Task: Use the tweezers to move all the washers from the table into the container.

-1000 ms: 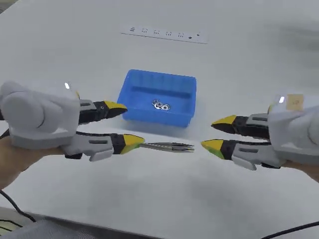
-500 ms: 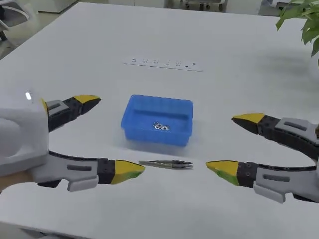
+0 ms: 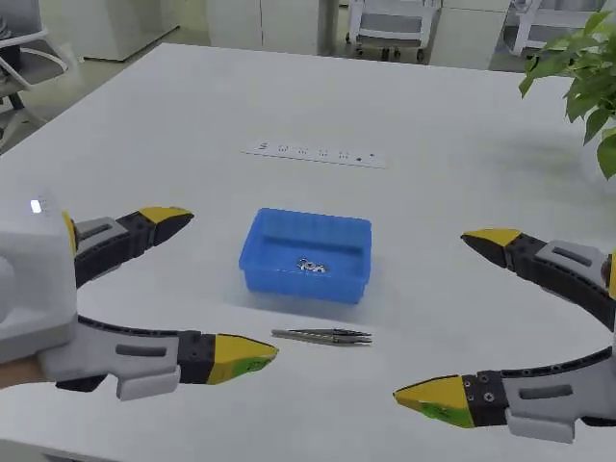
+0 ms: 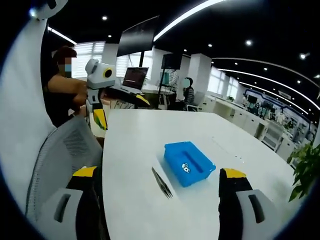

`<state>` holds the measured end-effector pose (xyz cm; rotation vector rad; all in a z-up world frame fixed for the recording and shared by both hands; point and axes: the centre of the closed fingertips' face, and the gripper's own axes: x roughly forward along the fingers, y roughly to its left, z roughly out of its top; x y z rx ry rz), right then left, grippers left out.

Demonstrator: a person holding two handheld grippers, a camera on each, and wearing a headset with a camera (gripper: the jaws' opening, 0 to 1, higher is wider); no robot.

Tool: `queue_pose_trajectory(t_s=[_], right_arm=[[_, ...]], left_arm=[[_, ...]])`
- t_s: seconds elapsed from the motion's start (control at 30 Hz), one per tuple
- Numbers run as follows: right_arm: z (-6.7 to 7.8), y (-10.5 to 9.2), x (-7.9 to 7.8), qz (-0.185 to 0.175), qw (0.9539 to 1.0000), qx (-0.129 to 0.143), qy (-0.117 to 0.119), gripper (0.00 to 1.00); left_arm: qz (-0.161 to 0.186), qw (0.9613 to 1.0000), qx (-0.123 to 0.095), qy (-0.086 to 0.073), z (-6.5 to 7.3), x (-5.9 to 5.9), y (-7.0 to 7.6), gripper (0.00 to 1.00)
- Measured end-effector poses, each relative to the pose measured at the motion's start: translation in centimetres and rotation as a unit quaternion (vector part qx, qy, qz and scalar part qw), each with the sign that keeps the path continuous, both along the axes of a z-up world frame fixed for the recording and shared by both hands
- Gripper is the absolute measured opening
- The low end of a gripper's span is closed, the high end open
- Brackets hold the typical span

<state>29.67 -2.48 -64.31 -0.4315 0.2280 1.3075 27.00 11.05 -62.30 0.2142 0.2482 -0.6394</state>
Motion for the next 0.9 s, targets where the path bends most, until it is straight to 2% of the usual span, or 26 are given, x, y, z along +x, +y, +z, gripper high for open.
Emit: queue_pose_trajectory(t_s=[0.13, 0.27, 0.7, 0.9], right_arm=[[0.2, 0.3, -0.2, 0.007, 1.0, 0.0, -0.003, 1.0], [0.3, 0.5, -0.3, 0.014, 0.9999, 0.0, -0.003, 1.0], [-0.4, 0.8, -0.7, 0.042, 0.999, -0.018, 0.004, 1.0], [-0.6, 0.9, -1.0, 0.049, 0.9985, -0.024, 0.004, 1.0]], left_arm=[[0.006, 1.0, -0.001, -0.001, 0.1, -0.2, 0.4, 1.0], [0.012, 0.9999, 0.006, 0.006, -0.6, -0.5, 0.6, 1.0], [0.023, 0.9996, 0.011, 0.014, -1.1, -0.6, 1.0, 1.0], [0.023, 0.9993, 0.019, 0.024, -1.8, -0.8, 1.1, 1.0]])
